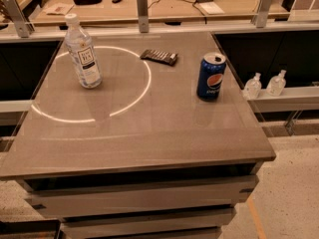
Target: Move blue plastic bottle near rxbar chocolate
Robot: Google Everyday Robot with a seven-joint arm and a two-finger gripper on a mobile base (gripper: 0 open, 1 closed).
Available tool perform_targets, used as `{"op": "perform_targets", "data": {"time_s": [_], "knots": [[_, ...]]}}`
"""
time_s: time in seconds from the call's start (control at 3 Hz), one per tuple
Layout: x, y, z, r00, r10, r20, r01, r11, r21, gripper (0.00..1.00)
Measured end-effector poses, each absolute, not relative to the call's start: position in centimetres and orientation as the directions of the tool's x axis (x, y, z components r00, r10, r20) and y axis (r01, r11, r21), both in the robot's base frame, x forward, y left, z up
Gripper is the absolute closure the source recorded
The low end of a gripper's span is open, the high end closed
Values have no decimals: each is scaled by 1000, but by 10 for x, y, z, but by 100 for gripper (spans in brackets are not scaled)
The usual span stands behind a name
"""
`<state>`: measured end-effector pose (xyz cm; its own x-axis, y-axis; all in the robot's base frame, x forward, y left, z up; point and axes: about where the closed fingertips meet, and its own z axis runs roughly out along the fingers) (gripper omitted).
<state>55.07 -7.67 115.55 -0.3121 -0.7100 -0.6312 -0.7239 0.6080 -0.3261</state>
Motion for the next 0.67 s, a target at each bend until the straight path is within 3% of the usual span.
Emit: {"op": "perform_targets", "data": {"time_s": [0.67], "knots": [[552,17,1192,-205,-675,-709,-728,589,-350,0]]}}
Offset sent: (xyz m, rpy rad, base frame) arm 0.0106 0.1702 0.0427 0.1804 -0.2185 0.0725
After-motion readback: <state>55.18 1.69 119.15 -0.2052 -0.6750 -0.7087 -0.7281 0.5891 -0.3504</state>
